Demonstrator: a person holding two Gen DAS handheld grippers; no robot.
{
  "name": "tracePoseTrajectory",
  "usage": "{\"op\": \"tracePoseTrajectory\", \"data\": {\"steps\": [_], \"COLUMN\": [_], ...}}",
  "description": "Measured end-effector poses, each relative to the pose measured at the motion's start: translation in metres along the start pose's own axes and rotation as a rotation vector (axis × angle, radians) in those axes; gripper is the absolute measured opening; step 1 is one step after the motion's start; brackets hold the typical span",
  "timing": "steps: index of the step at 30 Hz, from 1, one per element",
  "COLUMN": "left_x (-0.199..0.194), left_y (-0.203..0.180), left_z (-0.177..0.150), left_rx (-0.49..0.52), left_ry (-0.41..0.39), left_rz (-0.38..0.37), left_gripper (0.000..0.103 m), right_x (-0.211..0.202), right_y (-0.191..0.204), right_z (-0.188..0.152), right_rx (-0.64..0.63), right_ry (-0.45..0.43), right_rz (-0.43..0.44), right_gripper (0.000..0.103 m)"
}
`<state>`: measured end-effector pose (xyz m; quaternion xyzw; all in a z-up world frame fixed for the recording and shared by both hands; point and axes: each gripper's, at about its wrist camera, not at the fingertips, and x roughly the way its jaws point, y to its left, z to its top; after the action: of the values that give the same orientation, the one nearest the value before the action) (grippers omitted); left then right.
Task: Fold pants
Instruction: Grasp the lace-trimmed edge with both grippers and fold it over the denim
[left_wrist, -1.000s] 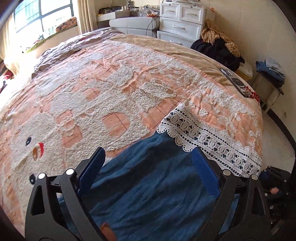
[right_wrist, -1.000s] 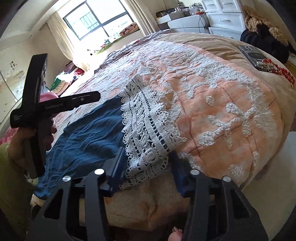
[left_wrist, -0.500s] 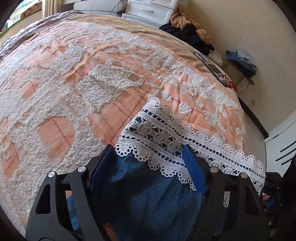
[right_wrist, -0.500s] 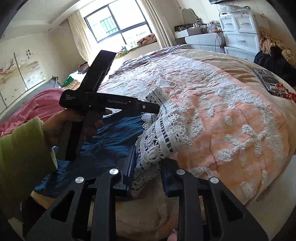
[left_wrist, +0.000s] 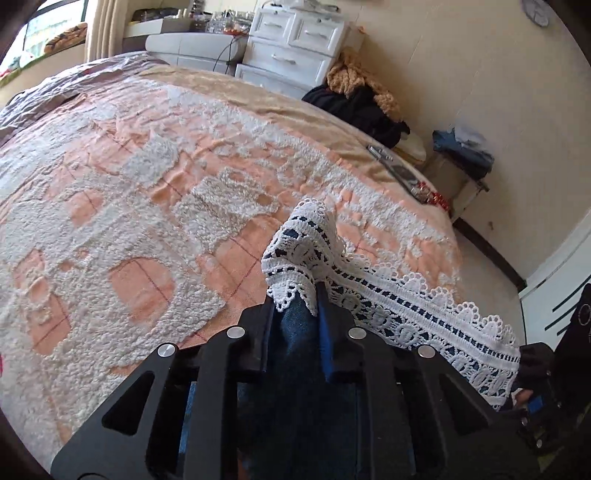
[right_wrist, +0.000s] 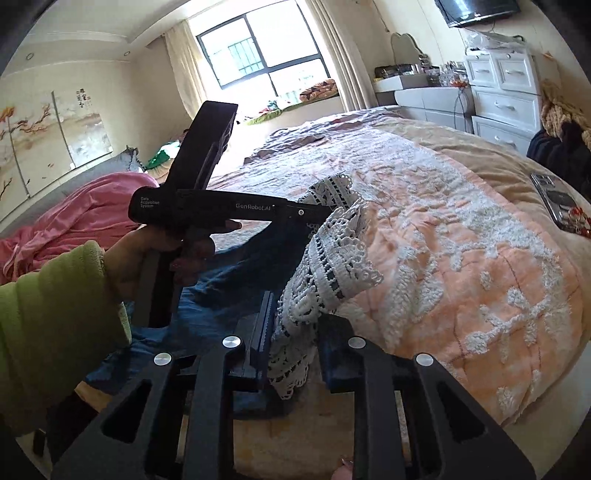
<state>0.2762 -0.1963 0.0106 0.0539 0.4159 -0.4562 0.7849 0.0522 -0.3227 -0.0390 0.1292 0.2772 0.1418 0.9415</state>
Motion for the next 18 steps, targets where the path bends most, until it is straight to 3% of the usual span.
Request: {"op": "tracePoseTrajectory", "data": {"steps": [7, 9, 12, 14, 16, 18], "left_x": [-0.098, -0.118, -0.131, -0.136, -0.142, -0.152], "left_y": [0.029, 0.039, 0.052, 0.059, 0.069, 0.076], "left_z": [-0.026, -0.04, -0.063, -0.078, -0.091, -0.103], "left_rx": [-0.072, -0.102, -0.137, -0.164, -0.23, -0.29], "left_ry": [-0.135, -0.147, -0.115, -0.094, -0.074, -0.071], "left_rz": [0.002, 0.021, 0.081, 0.122, 0.133, 0.152], "left_gripper": [0.012, 0.013, 0.014, 0.018, 0.033, 0.041], "right_x": [-0.001, 0.007, 0.024, 0.036, 0.045, 0.051], "right_y": [0.057, 0.076, 0.104, 0.12, 0.133, 0.147], "right_z": [0.014, 0.012, 0.004, -0.005, -0.015, -0.025], "right_rx": [-0.117, -0.154, -0.223, -0.26, -0.291, -0.348], "right_ry": [-0.021, -0.003, 0.042, 0.09, 0.134, 0.169], "right_rz": [0.188, 0.251, 0.28, 0.289, 0.297, 0.298], "right_gripper": [0.02, 0.02, 0.02, 0.02, 0.02, 0.02]}}
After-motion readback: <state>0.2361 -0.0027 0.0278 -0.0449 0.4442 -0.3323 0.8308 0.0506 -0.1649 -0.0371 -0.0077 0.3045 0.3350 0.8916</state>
